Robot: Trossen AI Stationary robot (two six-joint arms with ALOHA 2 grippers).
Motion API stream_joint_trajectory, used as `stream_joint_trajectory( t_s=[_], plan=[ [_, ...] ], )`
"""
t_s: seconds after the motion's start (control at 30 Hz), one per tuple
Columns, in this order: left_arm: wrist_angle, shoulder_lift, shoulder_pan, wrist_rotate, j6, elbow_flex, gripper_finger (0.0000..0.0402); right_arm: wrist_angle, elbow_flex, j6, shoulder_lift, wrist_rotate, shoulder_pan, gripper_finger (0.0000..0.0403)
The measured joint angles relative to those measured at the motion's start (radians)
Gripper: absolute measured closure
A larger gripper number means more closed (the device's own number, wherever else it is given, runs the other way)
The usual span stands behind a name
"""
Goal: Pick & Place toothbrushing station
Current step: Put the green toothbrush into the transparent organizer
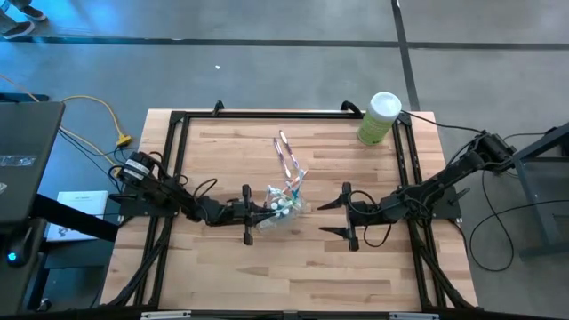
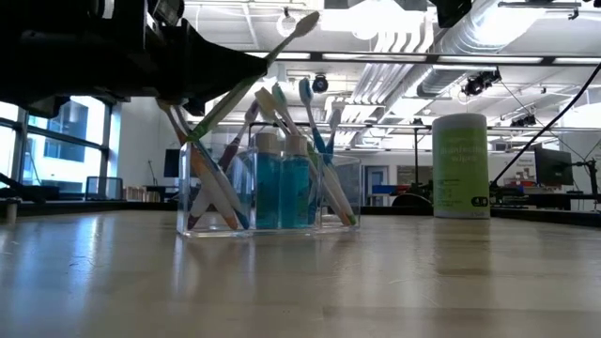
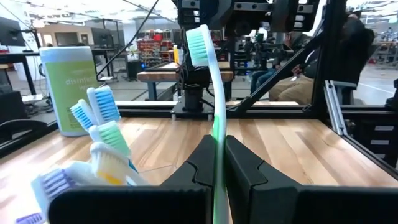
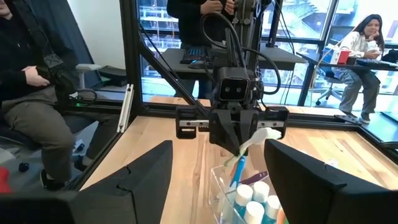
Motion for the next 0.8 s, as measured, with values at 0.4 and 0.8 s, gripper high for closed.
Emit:
stream_joint_trajectory(
  t_s=[0.4, 0.8],
  plan=[
    [0.073, 0.004, -0.002, -0.004, 0.055, -0.003, 0.0395, -0.016, 0.0, 0.0, 0.0, 0.0, 0.0, 0.0158],
    [0.081, -0.002, -0.007, -0.006, 0.07, 0.004, 0.0395, 0.273, 0.002, -0.114, 0.185, 0.002, -0.049, 0.0158]
  ],
)
